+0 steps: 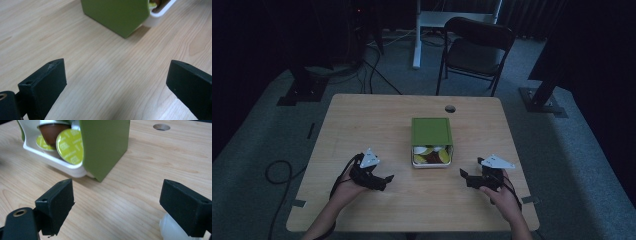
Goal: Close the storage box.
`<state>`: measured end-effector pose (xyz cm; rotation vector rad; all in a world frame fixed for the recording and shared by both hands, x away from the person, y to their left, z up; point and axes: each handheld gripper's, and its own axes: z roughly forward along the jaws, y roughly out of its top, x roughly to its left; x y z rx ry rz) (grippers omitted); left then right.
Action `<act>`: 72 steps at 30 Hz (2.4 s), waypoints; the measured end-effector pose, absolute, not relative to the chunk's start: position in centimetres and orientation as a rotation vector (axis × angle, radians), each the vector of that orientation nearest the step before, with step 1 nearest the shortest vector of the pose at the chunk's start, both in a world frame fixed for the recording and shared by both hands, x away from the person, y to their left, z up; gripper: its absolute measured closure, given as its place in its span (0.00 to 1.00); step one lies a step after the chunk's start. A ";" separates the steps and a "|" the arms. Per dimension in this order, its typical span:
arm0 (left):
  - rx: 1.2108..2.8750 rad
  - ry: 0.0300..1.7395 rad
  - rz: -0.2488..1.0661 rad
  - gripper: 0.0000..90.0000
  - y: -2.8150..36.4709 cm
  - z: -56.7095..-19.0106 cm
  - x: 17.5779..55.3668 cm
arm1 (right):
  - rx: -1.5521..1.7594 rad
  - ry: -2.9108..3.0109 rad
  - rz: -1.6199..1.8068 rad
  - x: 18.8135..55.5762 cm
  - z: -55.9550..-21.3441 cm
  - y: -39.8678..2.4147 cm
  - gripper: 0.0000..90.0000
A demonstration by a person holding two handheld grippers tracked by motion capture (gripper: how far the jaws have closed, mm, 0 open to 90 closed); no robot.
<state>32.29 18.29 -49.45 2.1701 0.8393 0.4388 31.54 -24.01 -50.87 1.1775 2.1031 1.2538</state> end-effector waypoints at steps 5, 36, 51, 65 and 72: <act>2.167 0.862 0.430 0.03 19.0 -50.1 31.9 | 1.179 2.117 1.244 31.2 -51.4 -24.2 0.13; 2.198 1.007 0.435 0.03 24.9 -53.8 28.9 | 1.204 2.116 1.190 28.2 -53.1 -27.5 0.13; 2.135 1.156 0.500 0.03 29.5 -53.6 28.0 | 1.393 2.011 1.028 28.1 -53.8 -31.3 0.13; 2.101 1.282 0.555 0.03 31.7 -53.8 27.6 | 1.518 1.983 0.918 28.4 -55.0 -32.3 0.13; 2.090 1.345 0.568 0.03 32.7 -53.9 27.2 | 1.569 1.962 0.868 28.7 -55.1 -32.5 0.13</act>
